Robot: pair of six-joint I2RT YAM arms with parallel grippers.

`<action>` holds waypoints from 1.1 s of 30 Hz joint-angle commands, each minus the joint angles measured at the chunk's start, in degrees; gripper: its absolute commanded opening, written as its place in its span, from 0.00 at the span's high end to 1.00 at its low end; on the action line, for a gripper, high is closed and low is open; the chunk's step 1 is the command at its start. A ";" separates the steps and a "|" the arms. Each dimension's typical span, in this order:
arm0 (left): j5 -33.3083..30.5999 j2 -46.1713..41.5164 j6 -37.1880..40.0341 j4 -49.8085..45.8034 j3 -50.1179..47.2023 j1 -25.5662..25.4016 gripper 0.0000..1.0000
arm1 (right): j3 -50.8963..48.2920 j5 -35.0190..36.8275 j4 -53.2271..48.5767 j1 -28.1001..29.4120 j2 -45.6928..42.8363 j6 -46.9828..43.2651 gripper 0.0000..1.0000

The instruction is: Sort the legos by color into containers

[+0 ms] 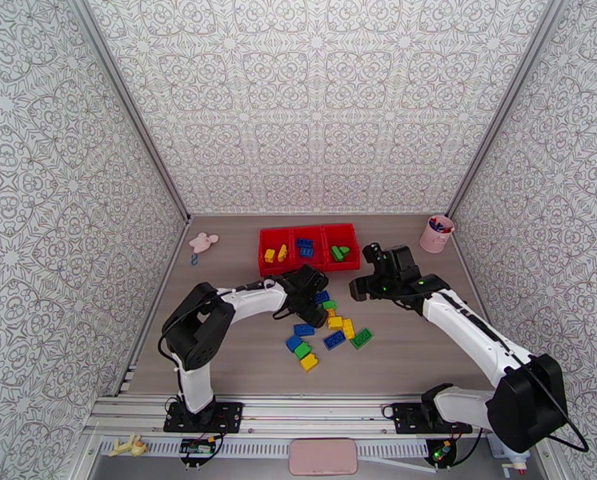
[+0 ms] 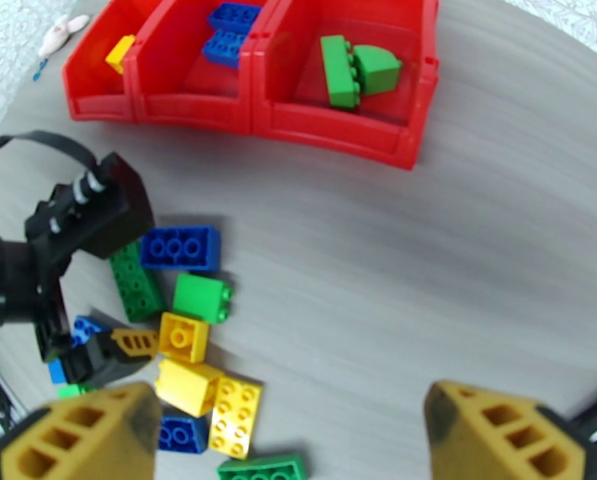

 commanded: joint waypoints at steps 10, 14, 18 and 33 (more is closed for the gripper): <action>1.47 3.92 -1.12 -0.68 3.17 0.28 0.21 | -0.12 -0.51 -0.11 -0.36 -0.55 -0.47 0.11; 1.31 2.48 -1.90 0.34 1.19 0.38 0.33 | 0.84 -0.27 -0.78 -0.32 -0.74 -0.34 0.11; 0.31 -0.11 -2.31 0.72 -0.31 0.12 0.41 | 1.72 -0.54 -0.95 -0.31 -0.92 -0.26 0.11; -6.55 -9.52 -1.95 16.96 -0.84 -0.54 0.40 | 0.91 3.10 1.92 -0.36 -3.52 4.68 0.13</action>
